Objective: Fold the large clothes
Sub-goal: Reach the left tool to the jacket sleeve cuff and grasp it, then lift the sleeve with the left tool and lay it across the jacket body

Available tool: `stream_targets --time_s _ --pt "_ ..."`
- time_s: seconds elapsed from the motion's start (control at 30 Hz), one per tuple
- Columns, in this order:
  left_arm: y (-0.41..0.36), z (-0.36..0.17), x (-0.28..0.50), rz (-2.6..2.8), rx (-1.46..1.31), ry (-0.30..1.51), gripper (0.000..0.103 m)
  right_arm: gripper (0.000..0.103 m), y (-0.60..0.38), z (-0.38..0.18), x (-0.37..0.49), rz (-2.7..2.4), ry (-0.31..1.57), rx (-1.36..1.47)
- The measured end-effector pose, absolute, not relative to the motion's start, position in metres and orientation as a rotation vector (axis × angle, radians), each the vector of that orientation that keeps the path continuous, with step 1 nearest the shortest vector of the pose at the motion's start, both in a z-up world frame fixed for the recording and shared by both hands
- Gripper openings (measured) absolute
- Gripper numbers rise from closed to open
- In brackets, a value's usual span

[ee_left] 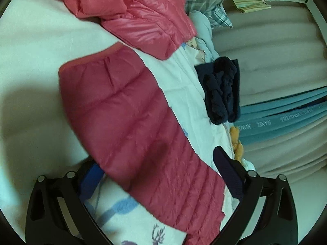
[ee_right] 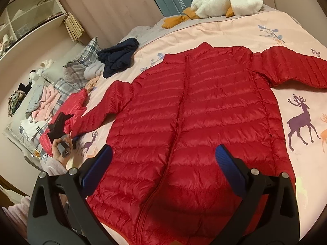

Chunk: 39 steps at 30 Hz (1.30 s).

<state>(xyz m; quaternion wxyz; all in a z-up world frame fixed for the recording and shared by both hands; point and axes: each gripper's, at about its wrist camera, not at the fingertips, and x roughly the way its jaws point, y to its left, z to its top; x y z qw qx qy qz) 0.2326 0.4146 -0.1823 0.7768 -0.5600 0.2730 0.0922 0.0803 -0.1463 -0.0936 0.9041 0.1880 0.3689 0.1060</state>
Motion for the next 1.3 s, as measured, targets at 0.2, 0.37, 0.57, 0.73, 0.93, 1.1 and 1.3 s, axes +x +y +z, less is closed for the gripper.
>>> stream_targets --time_s 0.2,0.37,0.57,0.73,0.93,1.1,1.3 --pt "0.419 -0.198 0.246 0.263 -1.188 0.671 0.023 0.101 -0.148 -0.097 0.085 0.208 0.764 0.374" --pt "0.414 -0.19 0.244 0.291 -1.106 0.689 0.01 0.101 -0.15 -0.101 0.086 0.205 0.778 0.381" --pt "0.385 -0.122 0.246 0.23 -0.919 0.644 0.009 0.101 -0.158 -0.098 0.083 0.2 0.751 0.39" --pt "0.319 -0.037 0.25 0.105 -0.669 0.571 0.009 0.101 -0.171 -0.101 0.076 0.199 0.738 0.431" --pt "0.21 0.032 0.256 -0.079 -0.478 0.535 0.009 0.101 -0.195 -0.101 0.061 0.177 0.706 0.477" --pt "0.113 0.045 0.264 -0.198 -0.326 0.58 0.009 0.101 -0.221 -0.102 0.048 0.143 0.682 0.515" --pt "0.011 0.01 0.274 -0.27 -0.166 0.713 0.009 0.101 -0.249 -0.107 0.036 0.096 0.668 0.558"
